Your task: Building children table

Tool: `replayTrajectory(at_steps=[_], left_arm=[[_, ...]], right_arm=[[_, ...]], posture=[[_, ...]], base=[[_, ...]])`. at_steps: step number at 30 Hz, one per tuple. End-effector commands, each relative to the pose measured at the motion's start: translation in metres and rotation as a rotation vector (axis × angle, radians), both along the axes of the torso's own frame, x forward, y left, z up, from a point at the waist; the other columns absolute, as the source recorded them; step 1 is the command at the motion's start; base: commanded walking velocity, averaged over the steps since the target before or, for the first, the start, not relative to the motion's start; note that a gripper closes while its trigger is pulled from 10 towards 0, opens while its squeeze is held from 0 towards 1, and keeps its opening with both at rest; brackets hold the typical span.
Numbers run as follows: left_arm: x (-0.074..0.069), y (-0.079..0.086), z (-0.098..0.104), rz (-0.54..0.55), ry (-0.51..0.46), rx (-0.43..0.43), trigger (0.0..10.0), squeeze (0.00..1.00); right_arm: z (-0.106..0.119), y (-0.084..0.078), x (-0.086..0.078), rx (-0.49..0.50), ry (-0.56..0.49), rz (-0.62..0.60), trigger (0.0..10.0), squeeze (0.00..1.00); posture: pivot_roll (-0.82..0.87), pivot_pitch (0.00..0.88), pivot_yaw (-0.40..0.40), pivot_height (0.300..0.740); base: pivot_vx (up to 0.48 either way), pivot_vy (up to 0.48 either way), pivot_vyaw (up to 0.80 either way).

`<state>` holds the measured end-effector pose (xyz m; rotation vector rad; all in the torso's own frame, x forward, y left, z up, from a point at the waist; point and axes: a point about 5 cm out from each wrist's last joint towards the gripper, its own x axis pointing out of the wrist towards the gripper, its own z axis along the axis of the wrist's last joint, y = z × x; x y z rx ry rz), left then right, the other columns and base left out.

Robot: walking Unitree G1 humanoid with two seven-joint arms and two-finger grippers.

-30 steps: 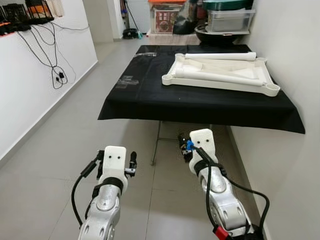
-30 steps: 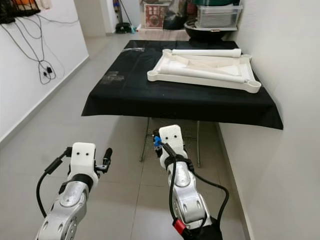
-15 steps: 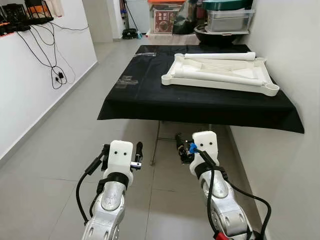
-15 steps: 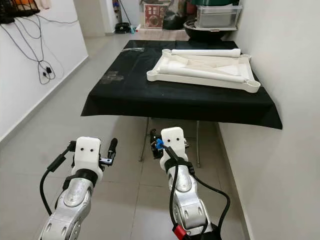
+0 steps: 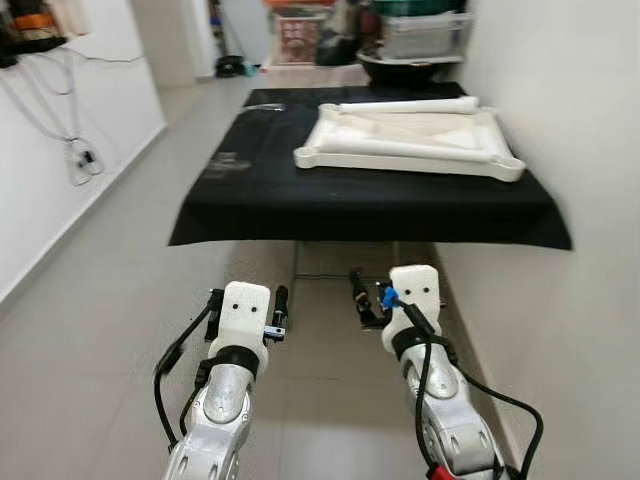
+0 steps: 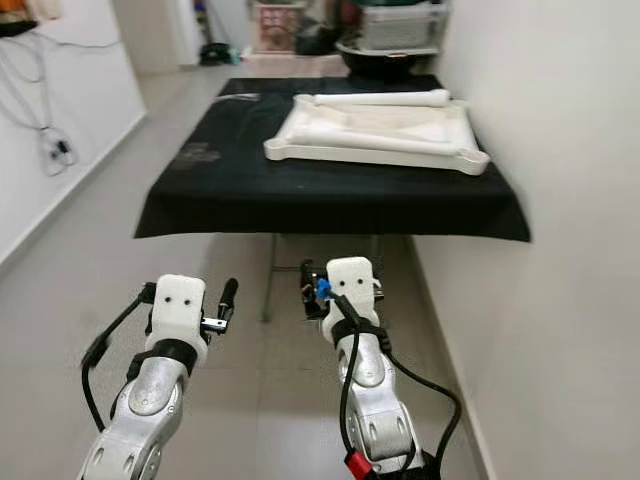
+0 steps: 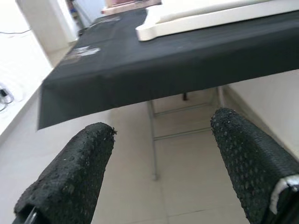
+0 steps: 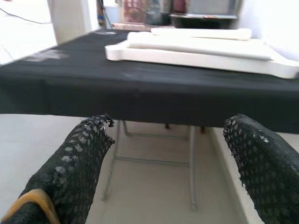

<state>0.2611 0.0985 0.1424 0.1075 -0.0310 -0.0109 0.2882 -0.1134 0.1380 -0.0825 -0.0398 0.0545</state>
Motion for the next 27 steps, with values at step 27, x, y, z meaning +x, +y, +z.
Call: replayTrajectory(at_steps=[27], left_arm=[[-0.0035,-0.0012,-0.0018,-0.025,-0.022,-0.001,10.0,0.00]], right_arm=[[-0.0034,0.0100,-0.0023,0.021,-0.005,0.068,10.0,0.00]], posture=[[-0.02,0.000,0.030,0.740]], base=[[0.150,0.000,0.00]])
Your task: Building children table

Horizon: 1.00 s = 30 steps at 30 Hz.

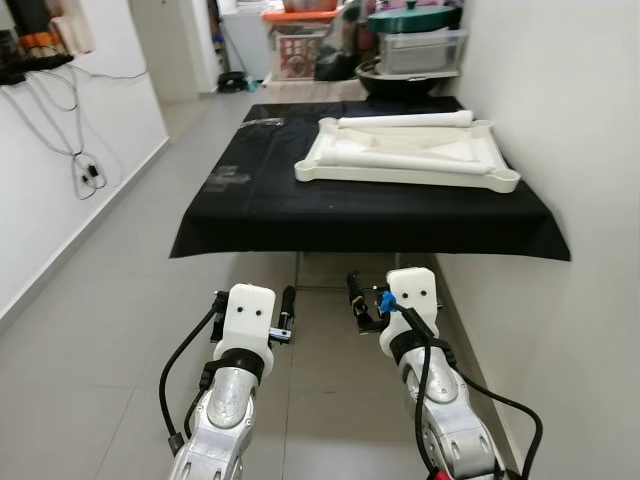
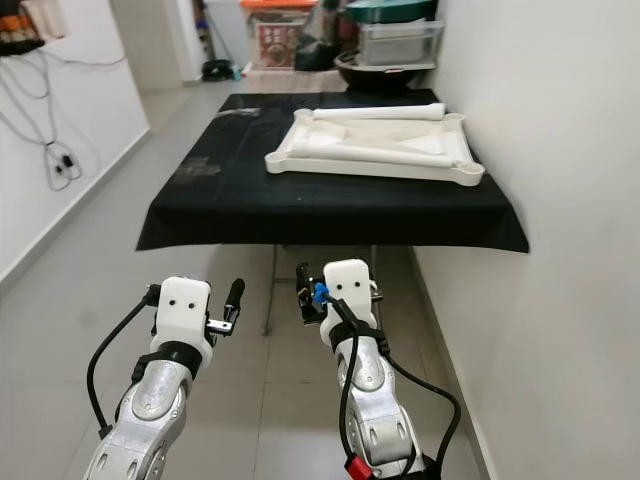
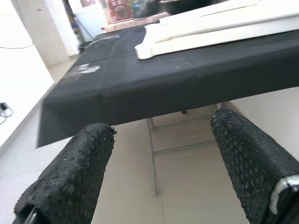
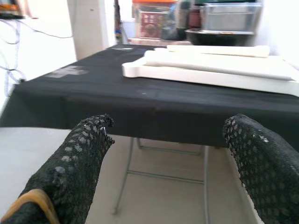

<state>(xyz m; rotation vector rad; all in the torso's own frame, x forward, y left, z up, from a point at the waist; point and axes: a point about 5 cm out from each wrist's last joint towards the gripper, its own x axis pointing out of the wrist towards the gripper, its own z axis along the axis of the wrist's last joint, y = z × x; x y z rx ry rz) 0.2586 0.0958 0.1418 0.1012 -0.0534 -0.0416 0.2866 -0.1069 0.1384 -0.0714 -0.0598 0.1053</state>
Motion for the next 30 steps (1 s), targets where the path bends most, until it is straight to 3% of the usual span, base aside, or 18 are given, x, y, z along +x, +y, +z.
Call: replayTrajectory(at_steps=[1,30], left_arm=[[-0.0007,0.0013,-0.0010,0.004,-0.002,0.004,10.0,0.00],[0.0025,0.0020,-0.0009,-0.002,0.001,0.003,10.0,0.00]], right_arm=[[-0.0041,0.0041,-0.0001,0.010,0.015,0.020,10.0,0.00],[-0.0034,0.0047,0.0024,0.017,0.011,0.029,10.0,0.00]], posture=[[-0.01,0.000,0.030,0.740],[-0.01,0.000,0.031,0.740]], base=[[0.368,0.000,0.00],[0.363,0.000,0.00]])
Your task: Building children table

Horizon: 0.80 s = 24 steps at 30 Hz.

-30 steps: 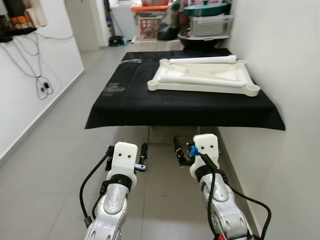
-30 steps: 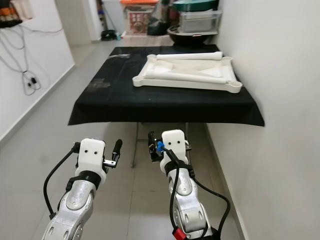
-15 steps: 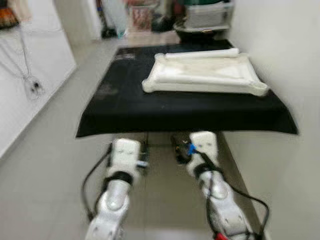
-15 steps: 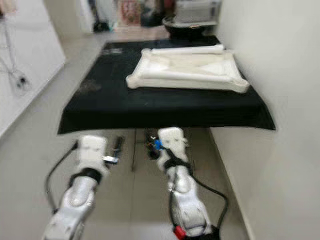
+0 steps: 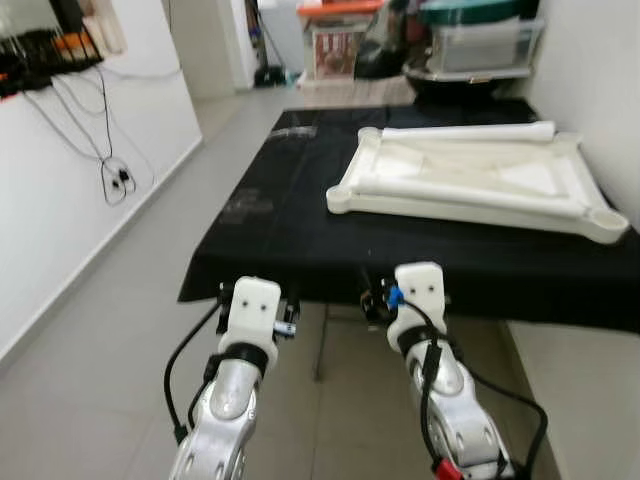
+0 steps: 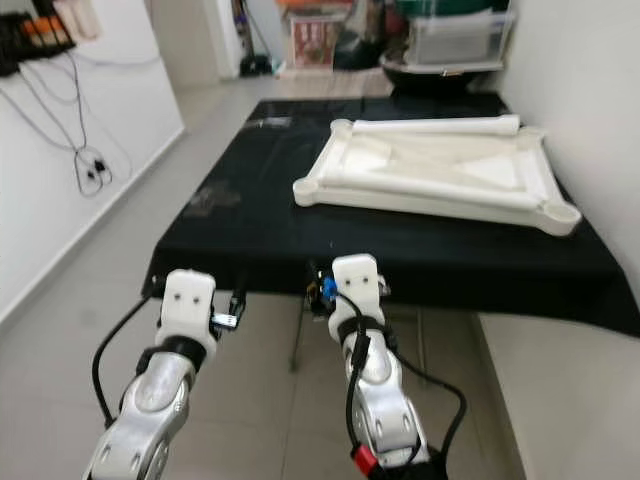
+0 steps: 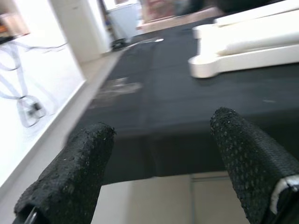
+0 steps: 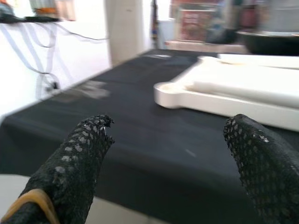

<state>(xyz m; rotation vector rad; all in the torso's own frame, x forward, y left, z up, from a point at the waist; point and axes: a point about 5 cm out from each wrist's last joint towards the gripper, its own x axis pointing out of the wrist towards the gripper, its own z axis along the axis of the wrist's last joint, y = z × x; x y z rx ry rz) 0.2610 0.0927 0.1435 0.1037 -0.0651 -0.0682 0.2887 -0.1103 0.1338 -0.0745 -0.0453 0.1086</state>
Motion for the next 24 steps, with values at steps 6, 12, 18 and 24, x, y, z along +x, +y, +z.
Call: replayTrajectory(at_steps=[6,12,18,24], left_arm=[[0.000,0.006,-0.003,0.025,0.012,0.000,10.0,0.00],[0.000,0.007,-0.002,0.025,0.004,0.006,10.0,0.00],[0.001,0.008,0.001,0.025,-0.011,0.006,10.0,0.00],[0.001,0.010,0.003,0.031,-0.018,0.004,10.0,0.00]], right_arm=[[0.001,0.008,0.001,0.028,-0.001,0.020,10.0,0.00],[0.004,0.007,0.000,0.039,-0.020,0.008,10.0,0.00],[0.011,0.008,0.001,0.046,-0.063,0.011,10.0,0.00],[0.019,0.011,0.002,0.061,-0.100,0.021,10.0,0.00]], posture=[[-0.01,0.000,0.032,0.740],[-0.01,0.000,0.034,0.740],[0.00,0.000,0.035,0.740],[0.00,0.000,0.037,0.740]], base=[[0.362,0.000,0.00],[0.365,0.000,-0.74],[0.283,0.000,-0.80],[0.000,0.000,-0.53]])
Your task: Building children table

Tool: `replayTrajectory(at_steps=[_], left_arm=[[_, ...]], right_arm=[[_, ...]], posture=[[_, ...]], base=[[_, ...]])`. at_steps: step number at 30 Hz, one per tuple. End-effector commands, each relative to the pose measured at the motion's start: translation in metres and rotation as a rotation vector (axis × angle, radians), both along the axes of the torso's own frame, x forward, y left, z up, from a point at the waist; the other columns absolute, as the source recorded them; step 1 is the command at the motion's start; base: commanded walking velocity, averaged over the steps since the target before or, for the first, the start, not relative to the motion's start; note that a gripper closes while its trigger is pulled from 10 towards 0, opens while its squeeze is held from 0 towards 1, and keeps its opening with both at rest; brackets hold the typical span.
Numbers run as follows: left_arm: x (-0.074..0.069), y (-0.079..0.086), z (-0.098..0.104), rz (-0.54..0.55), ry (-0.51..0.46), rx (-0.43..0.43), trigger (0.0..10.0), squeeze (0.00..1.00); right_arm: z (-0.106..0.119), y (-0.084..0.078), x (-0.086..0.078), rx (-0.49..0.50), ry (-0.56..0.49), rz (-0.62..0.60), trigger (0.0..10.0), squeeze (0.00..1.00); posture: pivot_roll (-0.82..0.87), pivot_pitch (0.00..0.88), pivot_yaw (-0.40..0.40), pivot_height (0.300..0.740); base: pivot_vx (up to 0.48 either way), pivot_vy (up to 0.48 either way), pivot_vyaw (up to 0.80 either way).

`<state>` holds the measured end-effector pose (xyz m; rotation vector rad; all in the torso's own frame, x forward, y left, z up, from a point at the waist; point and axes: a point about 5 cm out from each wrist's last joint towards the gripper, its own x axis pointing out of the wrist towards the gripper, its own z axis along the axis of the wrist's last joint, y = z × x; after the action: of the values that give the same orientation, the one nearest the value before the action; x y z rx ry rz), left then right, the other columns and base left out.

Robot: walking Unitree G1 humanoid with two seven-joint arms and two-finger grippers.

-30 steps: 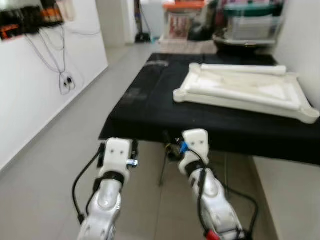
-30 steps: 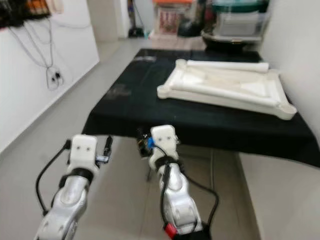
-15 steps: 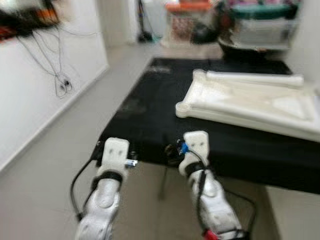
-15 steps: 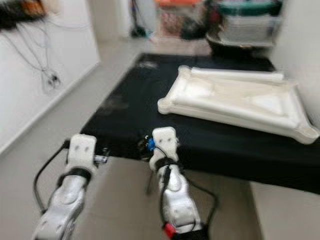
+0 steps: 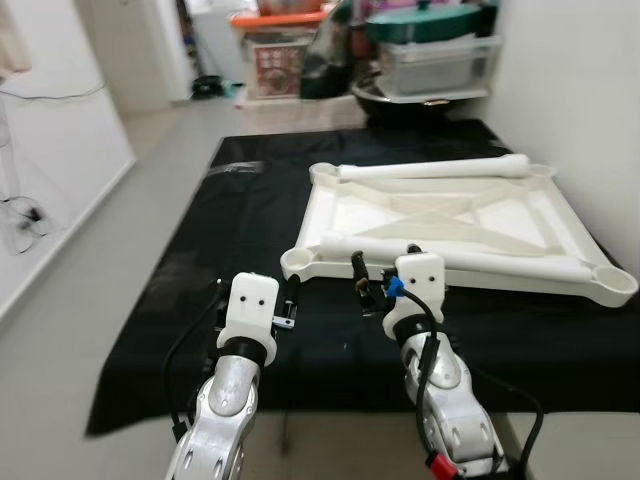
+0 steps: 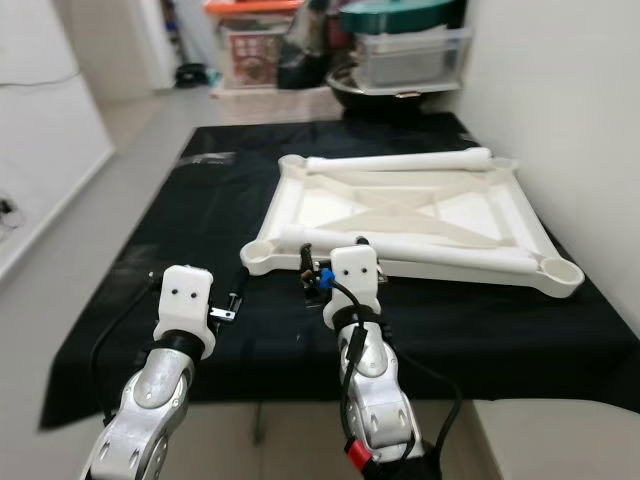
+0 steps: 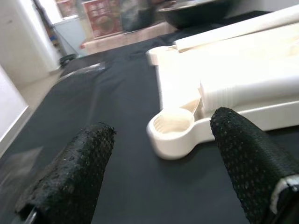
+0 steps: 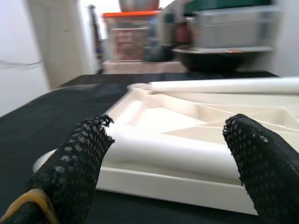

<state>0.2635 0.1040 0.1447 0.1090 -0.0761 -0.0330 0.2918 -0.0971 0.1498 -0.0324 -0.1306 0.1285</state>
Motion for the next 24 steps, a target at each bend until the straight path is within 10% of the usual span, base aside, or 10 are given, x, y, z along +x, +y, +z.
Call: replayTrajectory(at_steps=[1,10,11,14,24], left_arm=[[0.000,-0.001,0.004,-0.011,-0.007,-0.004,10.0,0.00],[0.029,0.011,0.031,-0.178,-0.040,0.156,10.0,0.00],[0.058,0.034,0.050,-0.245,-0.032,0.303,10.0,0.00],[0.078,0.051,0.067,-0.283,-0.024,0.364,10.0,0.00],[0.105,0.038,0.075,-0.738,0.157,0.580,10.0,0.00]], right_arm=[[0.007,-0.002,0.000,0.023,-0.038,0.000,10.0,0.00],[0.036,-0.006,0.011,0.040,-0.133,-0.010,10.0,0.00],[0.049,-0.015,0.022,0.043,-0.163,-0.043,10.0,0.00],[0.060,-0.021,0.028,0.047,-0.187,-0.074,10.0,0.00],[0.083,-0.031,0.031,0.084,-0.238,-0.130,10.0,0.00]], posture=[[0.00,0.000,0.038,0.740],[0.01,0.000,0.035,0.740],[0.03,0.000,0.038,0.740],[0.03,0.000,0.043,0.740],[0.04,0.000,0.087,0.740]], base=[[0.000,0.000,0.00],[0.000,0.000,0.00],[0.000,0.000,0.00],[0.000,0.000,0.00],[0.000,0.000,0.00]])
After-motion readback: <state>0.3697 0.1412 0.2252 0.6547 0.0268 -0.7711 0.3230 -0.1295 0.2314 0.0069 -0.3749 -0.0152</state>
